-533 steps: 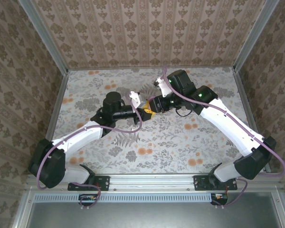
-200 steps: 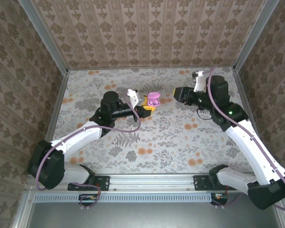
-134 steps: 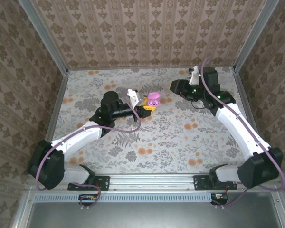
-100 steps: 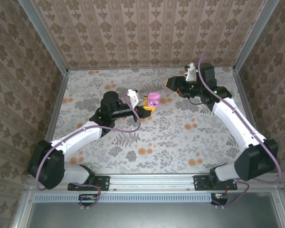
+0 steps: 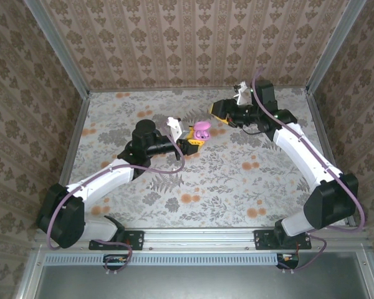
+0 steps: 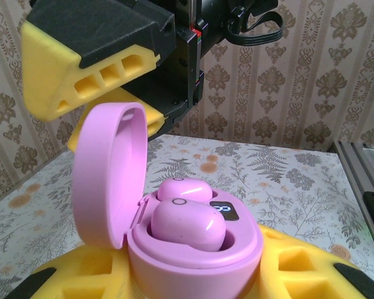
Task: Insert wireless bluetooth earbuds into charging case
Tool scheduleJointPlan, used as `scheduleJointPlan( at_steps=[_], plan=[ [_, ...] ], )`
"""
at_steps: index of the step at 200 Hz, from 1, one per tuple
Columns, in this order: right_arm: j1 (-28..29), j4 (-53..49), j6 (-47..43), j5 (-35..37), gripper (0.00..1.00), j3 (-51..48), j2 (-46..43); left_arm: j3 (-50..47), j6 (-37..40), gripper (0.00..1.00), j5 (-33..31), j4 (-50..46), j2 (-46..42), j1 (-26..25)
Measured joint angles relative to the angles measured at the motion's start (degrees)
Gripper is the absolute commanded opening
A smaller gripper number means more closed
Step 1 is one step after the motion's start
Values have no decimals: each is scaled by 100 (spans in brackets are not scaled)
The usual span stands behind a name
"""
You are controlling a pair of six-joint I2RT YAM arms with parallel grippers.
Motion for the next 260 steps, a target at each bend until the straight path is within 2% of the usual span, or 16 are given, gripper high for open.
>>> scheduleJointPlan(
  at_steps=[143, 260],
  plan=[
    [236, -179, -264, -442, 50, 319, 168, 111, 2, 23, -26, -7, 4, 0],
    [286, -411, -452, -518, 50, 118, 15, 111, 2, 23, -151, -13, 4, 0]
  ],
)
